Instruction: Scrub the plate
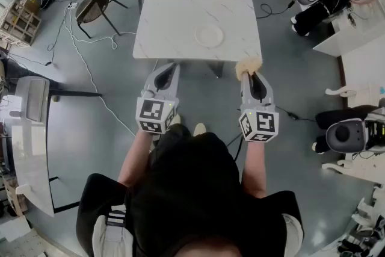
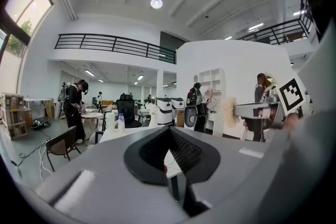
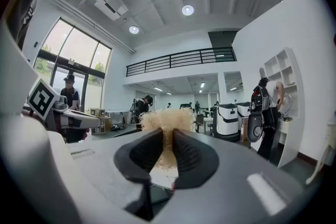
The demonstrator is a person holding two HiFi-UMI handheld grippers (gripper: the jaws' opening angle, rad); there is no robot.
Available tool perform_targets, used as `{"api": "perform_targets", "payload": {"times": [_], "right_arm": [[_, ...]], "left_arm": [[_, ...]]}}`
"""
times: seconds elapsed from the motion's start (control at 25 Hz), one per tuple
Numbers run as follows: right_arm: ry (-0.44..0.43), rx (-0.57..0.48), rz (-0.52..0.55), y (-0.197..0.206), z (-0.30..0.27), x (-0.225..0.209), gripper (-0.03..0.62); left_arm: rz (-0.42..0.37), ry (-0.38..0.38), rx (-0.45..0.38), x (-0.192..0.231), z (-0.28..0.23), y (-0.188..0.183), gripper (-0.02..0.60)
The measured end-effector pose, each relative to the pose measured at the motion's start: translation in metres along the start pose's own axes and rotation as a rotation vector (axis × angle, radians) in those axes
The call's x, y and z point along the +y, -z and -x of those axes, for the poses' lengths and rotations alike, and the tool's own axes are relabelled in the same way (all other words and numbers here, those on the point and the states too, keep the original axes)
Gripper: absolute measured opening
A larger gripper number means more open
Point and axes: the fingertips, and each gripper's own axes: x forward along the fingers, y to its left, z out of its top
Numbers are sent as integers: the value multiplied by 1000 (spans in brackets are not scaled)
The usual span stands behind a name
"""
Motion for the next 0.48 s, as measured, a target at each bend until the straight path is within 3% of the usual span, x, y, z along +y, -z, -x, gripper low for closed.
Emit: {"api": "perform_targets", "payload": {"times": [0.48], "right_arm": [[-45, -12, -30, -1, -1, -13, 61]], "left_arm": [[-6, -20, 7, -15, -9, -1, 6]]}}
